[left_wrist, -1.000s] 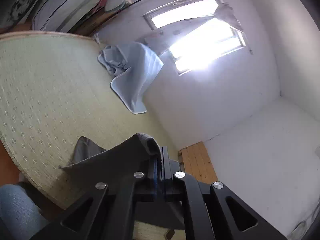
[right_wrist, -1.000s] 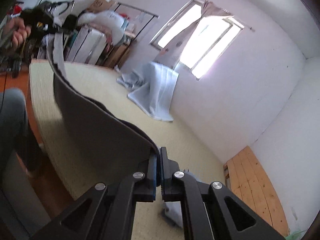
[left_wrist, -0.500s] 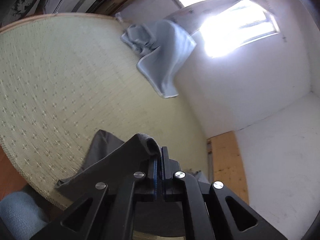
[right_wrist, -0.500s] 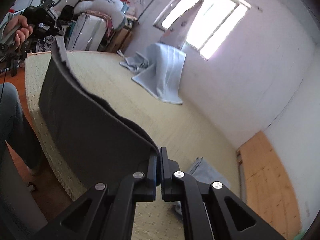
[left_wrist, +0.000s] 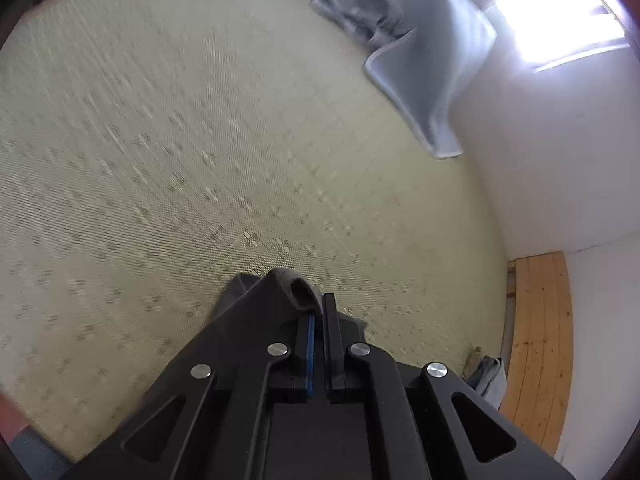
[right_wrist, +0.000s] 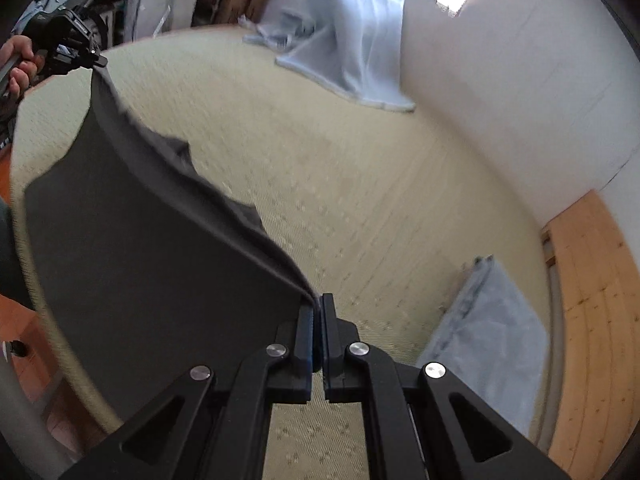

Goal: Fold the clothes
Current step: 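Lift the grey T-shirt hem with both grippers and fold it over, then lay the folded hem down and open both grippers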

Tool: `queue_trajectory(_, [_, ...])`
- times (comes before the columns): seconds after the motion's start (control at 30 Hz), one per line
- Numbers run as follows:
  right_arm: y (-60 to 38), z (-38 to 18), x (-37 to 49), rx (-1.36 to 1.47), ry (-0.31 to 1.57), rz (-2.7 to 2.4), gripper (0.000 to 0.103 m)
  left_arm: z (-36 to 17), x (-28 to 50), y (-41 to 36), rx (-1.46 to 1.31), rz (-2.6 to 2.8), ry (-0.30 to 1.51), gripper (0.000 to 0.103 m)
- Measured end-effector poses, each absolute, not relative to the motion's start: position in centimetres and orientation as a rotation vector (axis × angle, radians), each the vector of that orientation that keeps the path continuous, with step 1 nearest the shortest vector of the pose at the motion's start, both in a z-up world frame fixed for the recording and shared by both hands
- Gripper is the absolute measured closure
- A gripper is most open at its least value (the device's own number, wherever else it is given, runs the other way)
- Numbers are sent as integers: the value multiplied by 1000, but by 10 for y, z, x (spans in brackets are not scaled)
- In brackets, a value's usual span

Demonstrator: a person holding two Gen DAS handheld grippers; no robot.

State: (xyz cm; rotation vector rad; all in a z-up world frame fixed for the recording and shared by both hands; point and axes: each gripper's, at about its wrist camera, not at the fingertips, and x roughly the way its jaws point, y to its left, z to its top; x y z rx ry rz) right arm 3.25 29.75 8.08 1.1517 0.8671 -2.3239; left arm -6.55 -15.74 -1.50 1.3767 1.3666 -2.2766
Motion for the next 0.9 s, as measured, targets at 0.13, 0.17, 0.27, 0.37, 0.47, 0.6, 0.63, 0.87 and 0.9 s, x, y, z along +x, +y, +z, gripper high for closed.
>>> queue_trajectory(0.13, [303, 42, -8, 1261, 850, -2285, 102, -43, -99, -149, 1428, -2277, 1303, 102])
queue_trajectory(0.17, [305, 33, -17, 1285, 846, -2278, 102, -49, -106, -148, 1434, -2273, 1295, 102])
queue_trajectory(0.27, [310, 12, -38, 1346, 816, -2260, 102, -61, -121, -146, 1456, -2262, 1272, 102])
queue_trajectory(0.37, [315, -3, -56, 1398, 769, -2245, 102, -75, -134, -143, 1488, -2254, 1231, 101])
queue_trajectory(0.47, [323, -18, -70, 1449, 700, -2236, 102, -89, -145, -143, 1509, -2258, 1212, 101])
queue_trajectory(0.6, [331, -33, -79, 1493, 689, -2266, 101, -94, -151, -137, 1504, -2387, 1152, 99])
queue_trajectory(0.63, [332, -35, -78, 1495, 716, -2283, 98, -92, -151, -136, 1497, -2425, 1128, 96])
queue_trajectory(0.87, [366, -27, -78, 1534, 809, -2574, 74, -54, -121, -164, 1222, -2601, 1102, 16])
queue_trajectory(0.9, [368, -21, -74, 1520, 770, -2597, 74, -51, -117, -169, 1207, -2598, 1117, 16])
